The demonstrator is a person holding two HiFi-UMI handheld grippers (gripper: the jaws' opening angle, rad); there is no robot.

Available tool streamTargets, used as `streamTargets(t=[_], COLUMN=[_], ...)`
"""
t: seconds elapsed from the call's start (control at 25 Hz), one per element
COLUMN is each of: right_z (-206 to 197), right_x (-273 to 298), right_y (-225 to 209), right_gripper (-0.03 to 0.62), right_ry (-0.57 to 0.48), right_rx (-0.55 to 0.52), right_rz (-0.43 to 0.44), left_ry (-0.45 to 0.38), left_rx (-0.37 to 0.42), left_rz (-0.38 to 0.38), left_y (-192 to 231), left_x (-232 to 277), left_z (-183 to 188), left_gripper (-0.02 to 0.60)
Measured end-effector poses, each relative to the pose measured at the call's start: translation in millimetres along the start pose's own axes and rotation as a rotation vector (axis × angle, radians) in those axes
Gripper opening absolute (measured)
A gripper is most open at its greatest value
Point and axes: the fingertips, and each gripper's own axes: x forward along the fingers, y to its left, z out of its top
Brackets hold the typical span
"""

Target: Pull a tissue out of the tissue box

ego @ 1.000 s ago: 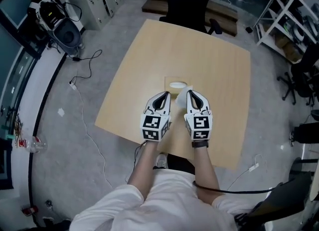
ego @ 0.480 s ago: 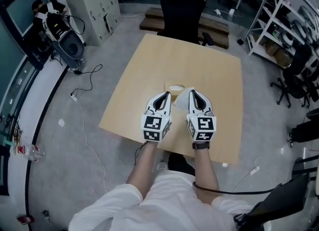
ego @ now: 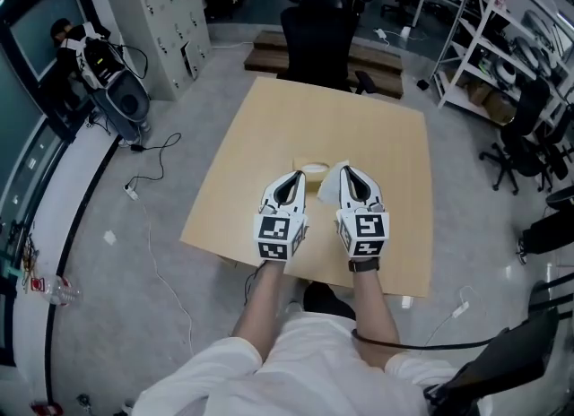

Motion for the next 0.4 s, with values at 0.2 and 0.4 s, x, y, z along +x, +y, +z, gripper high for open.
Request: streamTargets(t=[0.2, 0.4], right_z=[8.7, 12.4], right_x=[7.0, 13.8], right_y=[1.2, 4.8], right_gripper=[0.003, 0.003], right_ry=[-0.007, -0.018], right_rx=[-0.009, -0.022], right_rz=[0.000, 0.019], left_ry=[-0.012, -0.011], left_rx=[0.003, -0.006], left_rz=[0.000, 0.006], left_y=[5.6, 11.7], left_x=[1.9, 6.0], left_z=[9.5, 6.7], left_gripper=[0.000, 0.000])
